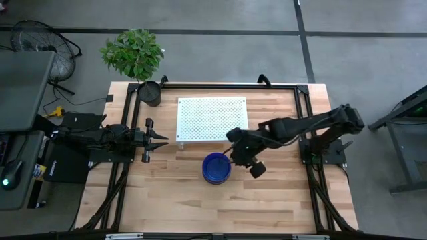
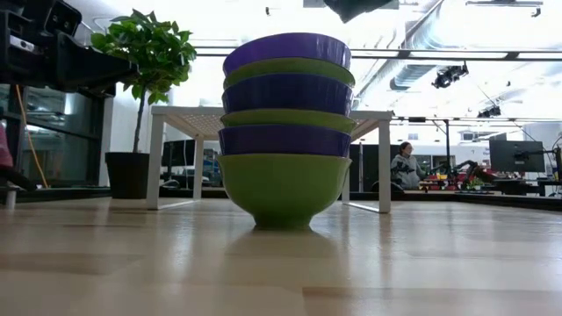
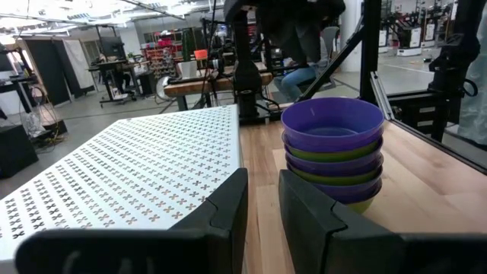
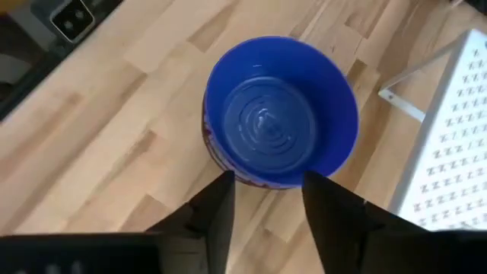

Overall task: Pick & Place Mini bowls
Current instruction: Put the violet bowl on the shelf

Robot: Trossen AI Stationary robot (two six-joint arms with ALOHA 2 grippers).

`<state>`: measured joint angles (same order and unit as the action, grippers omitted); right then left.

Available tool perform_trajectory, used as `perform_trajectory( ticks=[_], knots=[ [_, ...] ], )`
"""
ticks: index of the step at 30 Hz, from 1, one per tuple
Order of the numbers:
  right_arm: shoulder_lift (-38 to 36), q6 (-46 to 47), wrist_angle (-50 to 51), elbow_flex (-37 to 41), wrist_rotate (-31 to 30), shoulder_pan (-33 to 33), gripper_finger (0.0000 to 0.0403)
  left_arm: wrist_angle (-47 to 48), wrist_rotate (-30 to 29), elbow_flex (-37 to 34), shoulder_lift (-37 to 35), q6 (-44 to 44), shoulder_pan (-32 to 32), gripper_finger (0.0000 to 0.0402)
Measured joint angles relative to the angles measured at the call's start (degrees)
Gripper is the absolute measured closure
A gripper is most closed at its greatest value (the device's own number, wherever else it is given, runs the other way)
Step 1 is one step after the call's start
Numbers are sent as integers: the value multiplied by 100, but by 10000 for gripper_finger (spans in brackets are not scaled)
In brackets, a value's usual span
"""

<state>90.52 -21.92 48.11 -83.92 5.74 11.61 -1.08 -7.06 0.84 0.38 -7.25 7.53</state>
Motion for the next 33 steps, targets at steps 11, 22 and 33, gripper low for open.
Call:
perform_trajectory(
  ticks=[11,22,33],
  knots=[
    [588,-507,444,-568,-108,484,238,-1,1,0,1,0,0,330],
    [937,-767,197,-568,-695,734,263,-2,1,0,0,0,0,330],
    [1746,-518,540,-1477,-653,710,263,0,1,0,0,0,0,330]
  ],
)
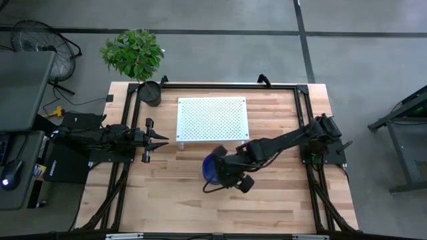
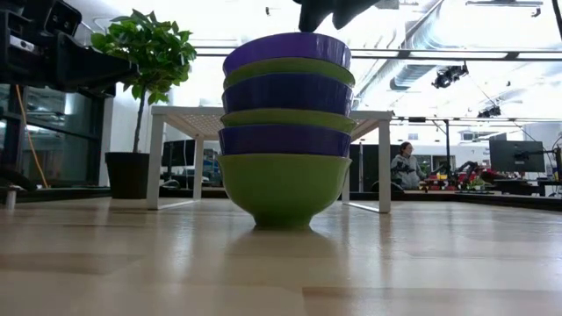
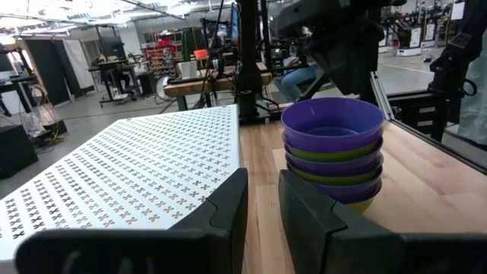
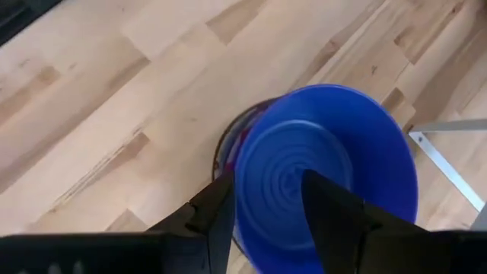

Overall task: Pick & Place Mini bowls
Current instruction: Put the violet bowl on the shelf

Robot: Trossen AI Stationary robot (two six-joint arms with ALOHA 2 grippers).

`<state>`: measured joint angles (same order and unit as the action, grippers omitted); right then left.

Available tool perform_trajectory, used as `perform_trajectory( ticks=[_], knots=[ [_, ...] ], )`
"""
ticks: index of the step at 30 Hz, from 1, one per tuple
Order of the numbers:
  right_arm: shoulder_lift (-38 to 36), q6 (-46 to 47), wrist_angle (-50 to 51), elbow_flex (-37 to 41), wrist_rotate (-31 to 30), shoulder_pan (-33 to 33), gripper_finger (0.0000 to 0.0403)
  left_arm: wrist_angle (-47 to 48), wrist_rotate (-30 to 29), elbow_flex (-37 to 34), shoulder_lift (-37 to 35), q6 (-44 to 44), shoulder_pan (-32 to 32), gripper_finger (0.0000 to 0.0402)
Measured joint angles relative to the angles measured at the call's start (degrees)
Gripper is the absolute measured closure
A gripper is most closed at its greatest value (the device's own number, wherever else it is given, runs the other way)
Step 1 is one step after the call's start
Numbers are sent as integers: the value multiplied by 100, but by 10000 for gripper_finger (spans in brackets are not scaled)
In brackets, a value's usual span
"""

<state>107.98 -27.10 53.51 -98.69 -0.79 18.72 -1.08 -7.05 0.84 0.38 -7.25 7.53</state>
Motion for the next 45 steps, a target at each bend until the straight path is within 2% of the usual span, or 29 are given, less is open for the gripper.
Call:
perform_trajectory(
  ticks=[9,26,45],
  knots=[
    [328,15,339,-212,118,5,263,-2,0,0,0,0,0,330],
    [322,91,492,-212,-56,5,265,0,0,0,2,0,0,330],
    [316,265,627,-210,-149,5,361,-2,0,0,0,0,0,330]
  ],
)
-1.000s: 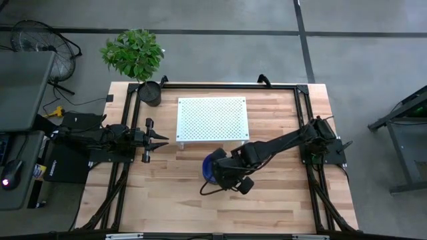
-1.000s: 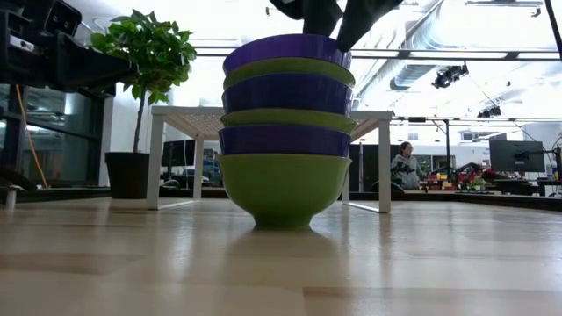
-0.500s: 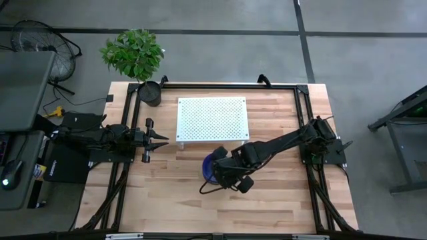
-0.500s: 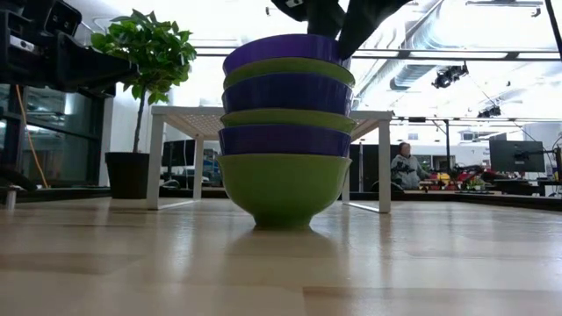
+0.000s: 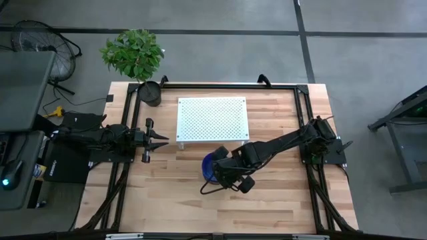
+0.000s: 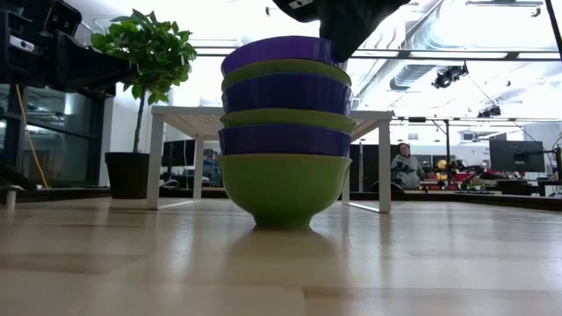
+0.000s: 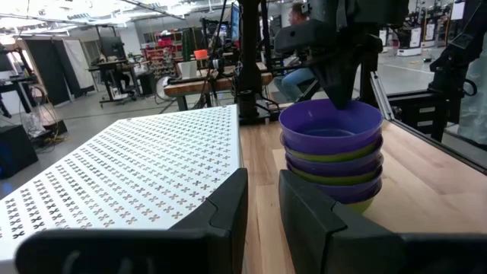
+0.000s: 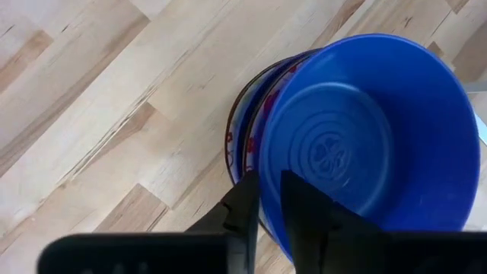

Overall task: Pick & Place Mini bowls
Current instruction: Put the violet bowl on the shelf

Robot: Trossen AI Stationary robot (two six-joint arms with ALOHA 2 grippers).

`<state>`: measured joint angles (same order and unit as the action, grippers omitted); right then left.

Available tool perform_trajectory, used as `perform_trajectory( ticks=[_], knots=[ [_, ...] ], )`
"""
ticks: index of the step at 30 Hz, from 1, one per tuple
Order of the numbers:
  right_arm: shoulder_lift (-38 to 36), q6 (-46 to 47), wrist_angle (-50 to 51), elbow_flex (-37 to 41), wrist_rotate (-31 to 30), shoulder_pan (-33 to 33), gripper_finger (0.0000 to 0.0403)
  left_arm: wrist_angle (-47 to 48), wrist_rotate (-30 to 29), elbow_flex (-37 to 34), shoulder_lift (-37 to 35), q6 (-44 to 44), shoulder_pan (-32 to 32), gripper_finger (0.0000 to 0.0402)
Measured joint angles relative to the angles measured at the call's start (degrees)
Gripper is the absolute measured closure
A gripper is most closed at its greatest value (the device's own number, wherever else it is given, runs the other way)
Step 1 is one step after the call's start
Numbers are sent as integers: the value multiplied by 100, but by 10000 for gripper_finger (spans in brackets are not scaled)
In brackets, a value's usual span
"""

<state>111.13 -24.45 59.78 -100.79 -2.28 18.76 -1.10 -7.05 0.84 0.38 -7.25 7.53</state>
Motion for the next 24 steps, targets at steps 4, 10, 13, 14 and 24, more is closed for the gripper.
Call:
perform_trajectory(
  ticks=[4,10,13,14,24],
  knots=[
    [-2,0,42,1,-1,0,377,0,0,0,0,0,0,330],
    [-2,4,39,2,-8,0,399,0,0,0,0,0,0,330],
    [-2,5,60,2,-13,0,400,0,-2,0,0,0,0,330],
    [-2,4,65,2,-13,0,400,0,0,0,0,1,0,330],
    [-24,20,169,-68,-165,18,402,0,0,0,0,0,0,330]
  ],
)
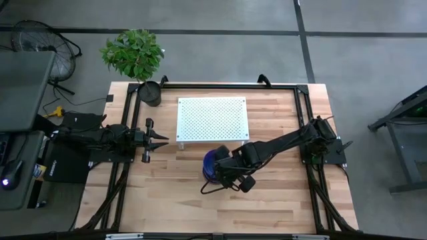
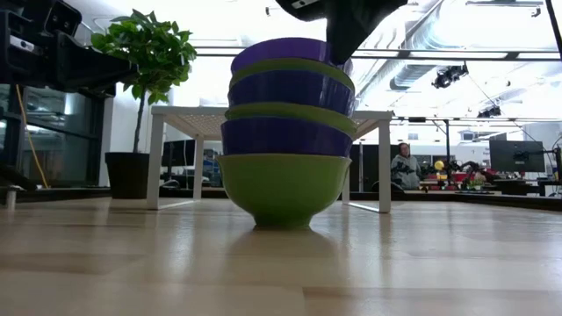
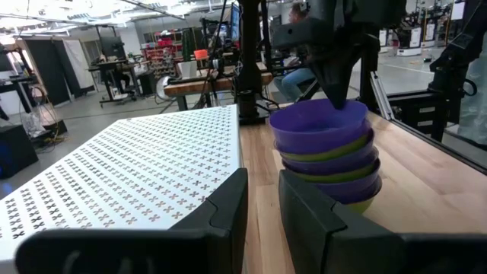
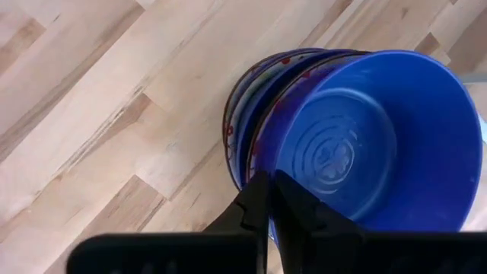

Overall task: Pick & Place Mini bowls
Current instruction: Put the violet bowl on the shelf

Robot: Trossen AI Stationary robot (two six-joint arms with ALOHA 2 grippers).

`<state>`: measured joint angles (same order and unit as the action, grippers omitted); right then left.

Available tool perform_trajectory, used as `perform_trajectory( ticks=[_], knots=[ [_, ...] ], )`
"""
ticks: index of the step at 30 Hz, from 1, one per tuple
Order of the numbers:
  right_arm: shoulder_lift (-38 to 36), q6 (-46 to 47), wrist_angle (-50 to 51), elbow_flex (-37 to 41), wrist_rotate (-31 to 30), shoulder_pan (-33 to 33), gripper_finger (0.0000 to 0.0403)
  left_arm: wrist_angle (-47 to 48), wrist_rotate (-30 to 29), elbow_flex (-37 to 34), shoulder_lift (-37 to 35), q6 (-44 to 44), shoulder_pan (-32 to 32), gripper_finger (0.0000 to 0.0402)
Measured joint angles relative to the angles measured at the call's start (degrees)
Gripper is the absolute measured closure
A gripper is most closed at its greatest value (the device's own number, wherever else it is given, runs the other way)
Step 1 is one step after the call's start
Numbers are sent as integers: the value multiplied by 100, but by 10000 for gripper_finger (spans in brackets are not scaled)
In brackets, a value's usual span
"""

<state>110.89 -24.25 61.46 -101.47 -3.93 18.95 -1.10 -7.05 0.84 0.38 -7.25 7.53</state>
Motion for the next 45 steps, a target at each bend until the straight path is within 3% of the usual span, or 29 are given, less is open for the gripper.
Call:
perform_trajectory(
  ticks=[18,34,45],
  knots=[
    [-2,339,902,-1001,-446,71,403,2,0,0,1,0,0,330],
    [0,326,1030,-1034,-981,44,403,2,-1,0,1,0,0,330],
    [0,399,821,-1032,-980,-58,403,2,0,0,2,2,0,330]
  ],
)
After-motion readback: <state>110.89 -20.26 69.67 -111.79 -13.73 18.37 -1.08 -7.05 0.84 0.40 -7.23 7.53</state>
